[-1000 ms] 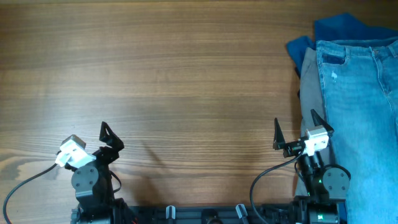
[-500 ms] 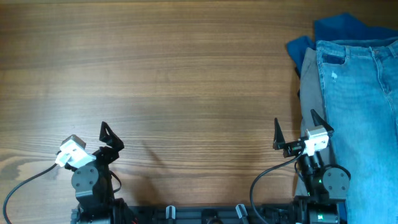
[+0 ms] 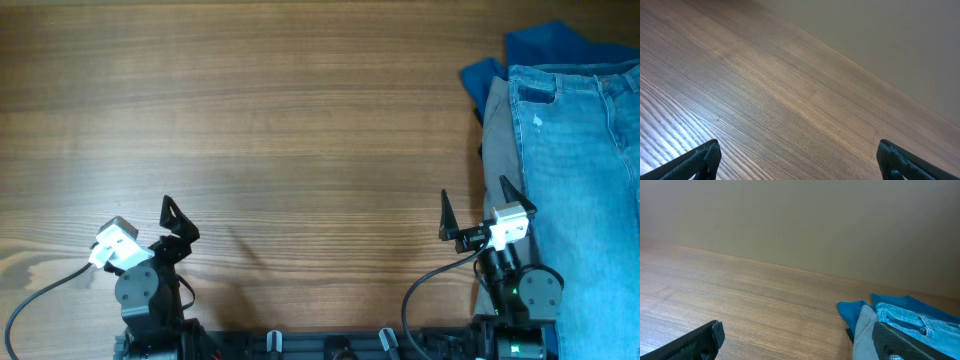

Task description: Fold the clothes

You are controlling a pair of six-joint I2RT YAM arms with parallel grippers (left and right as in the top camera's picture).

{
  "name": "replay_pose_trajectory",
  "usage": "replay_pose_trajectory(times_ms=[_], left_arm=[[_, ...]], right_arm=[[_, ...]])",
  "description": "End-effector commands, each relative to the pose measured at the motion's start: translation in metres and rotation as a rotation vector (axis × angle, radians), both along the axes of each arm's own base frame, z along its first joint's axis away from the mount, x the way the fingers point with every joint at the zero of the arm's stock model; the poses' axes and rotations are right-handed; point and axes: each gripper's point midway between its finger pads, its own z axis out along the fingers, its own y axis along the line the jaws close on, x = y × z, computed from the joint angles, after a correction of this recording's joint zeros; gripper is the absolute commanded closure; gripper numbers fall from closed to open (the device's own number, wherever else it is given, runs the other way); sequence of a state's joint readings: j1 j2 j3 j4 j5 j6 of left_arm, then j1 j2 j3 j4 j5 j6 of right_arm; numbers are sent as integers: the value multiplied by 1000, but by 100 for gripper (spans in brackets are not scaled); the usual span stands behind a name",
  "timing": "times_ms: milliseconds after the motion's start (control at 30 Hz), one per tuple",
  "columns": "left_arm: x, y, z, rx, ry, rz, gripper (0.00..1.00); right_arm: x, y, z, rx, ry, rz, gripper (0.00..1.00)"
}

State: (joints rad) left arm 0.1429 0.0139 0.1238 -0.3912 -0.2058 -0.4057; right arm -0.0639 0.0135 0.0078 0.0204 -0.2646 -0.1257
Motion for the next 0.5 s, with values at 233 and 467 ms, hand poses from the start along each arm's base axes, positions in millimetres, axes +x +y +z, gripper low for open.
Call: replay_pose_trajectory(times_ms=[233,467], left_arm=[[-4,14,6,33,-25,85,0],[16,-58,76,11,-282,-347,0]], right_arm=[[1,-9,1,-342,-67,-54,0],[-38,75,17,-365,-245,469,0]])
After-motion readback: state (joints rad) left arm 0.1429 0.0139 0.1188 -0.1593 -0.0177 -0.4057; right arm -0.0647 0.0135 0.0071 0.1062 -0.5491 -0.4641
